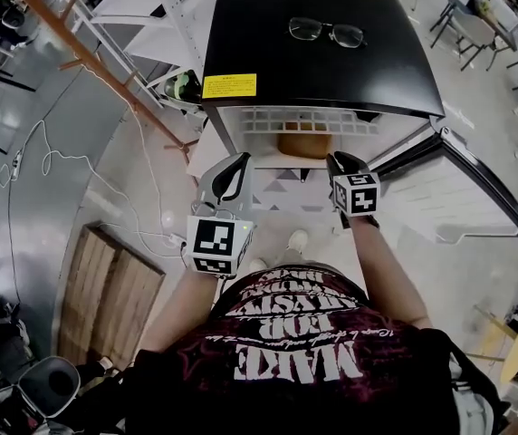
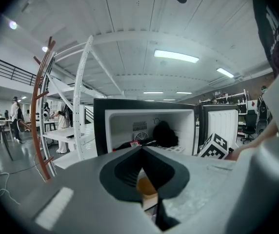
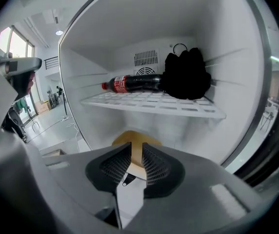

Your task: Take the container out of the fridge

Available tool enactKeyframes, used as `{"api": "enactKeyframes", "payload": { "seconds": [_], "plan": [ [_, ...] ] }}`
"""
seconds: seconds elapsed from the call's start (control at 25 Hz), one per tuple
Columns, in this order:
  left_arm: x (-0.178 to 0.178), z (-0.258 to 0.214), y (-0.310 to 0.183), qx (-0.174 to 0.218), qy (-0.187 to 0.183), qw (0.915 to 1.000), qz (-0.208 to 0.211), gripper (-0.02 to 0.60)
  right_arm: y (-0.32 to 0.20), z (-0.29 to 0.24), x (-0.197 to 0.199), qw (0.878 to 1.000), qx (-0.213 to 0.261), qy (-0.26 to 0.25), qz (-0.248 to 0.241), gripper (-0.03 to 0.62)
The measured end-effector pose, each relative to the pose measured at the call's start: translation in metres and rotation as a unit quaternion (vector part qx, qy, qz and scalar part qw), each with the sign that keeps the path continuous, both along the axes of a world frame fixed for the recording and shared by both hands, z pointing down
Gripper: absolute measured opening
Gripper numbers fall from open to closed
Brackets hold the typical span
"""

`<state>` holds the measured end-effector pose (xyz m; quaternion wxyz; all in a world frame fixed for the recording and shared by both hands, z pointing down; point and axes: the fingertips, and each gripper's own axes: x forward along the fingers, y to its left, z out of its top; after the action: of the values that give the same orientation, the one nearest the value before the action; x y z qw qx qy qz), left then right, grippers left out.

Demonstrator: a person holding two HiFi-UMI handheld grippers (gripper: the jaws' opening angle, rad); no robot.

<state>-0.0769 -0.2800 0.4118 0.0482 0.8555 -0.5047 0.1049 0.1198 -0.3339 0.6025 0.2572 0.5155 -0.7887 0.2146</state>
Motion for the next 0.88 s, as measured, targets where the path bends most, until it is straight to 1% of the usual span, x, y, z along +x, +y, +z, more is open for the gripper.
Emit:
{"api": "enactKeyframes", "payload": {
  "seconds": [0.36,0.88],
  "plan": [
    [-0.005,-0.002,0.0,0.004,-0.006,0.9999,-0.012,0.0,-0.01,0.026,0.004,1.0,-0.028,0.005,0.01,0.109],
    [-0.004,-0.007,-0.003,0.013,-0.01,0.9998,-0.015,0.0,-0.026,0.061,0.014,0.997,-0.07,0.006,0.024,0.126]
  ]
}}
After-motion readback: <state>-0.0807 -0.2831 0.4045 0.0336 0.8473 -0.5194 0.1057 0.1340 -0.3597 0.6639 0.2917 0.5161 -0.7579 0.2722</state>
